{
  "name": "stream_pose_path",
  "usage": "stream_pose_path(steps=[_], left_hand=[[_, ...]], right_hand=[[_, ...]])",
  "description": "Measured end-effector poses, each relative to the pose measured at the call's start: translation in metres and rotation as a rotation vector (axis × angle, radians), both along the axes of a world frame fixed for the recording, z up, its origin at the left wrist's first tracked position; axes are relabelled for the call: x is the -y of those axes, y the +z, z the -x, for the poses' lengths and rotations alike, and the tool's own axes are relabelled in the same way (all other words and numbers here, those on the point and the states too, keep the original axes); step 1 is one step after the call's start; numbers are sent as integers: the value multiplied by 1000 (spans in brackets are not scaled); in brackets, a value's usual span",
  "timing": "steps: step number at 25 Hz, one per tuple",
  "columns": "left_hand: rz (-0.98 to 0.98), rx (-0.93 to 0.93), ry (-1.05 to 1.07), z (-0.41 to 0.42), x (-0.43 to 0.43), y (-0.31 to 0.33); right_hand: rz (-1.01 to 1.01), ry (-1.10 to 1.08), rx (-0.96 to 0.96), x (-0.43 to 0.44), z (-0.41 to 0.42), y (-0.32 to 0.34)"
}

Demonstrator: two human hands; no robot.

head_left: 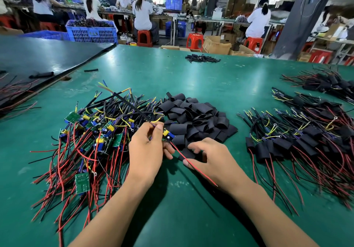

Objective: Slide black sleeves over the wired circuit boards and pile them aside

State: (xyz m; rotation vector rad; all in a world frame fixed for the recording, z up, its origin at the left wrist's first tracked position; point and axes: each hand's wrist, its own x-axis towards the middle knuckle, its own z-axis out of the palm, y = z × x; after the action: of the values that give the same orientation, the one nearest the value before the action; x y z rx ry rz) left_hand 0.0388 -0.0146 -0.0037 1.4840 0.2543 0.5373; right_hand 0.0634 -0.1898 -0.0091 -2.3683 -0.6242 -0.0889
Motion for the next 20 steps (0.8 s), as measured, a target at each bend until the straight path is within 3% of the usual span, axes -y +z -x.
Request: stream_pose_path(steps=[10, 14, 20], left_hand=[[144, -57, 123, 1, 2, 6], [145, -70, 94, 1, 1, 6], [30, -104, 73, 1, 1, 6]], right_hand=[[216, 63, 69, 1, 2, 6], [166, 53, 15, 0, -1, 7], [-90, -6, 26, -1, 0, 7]])
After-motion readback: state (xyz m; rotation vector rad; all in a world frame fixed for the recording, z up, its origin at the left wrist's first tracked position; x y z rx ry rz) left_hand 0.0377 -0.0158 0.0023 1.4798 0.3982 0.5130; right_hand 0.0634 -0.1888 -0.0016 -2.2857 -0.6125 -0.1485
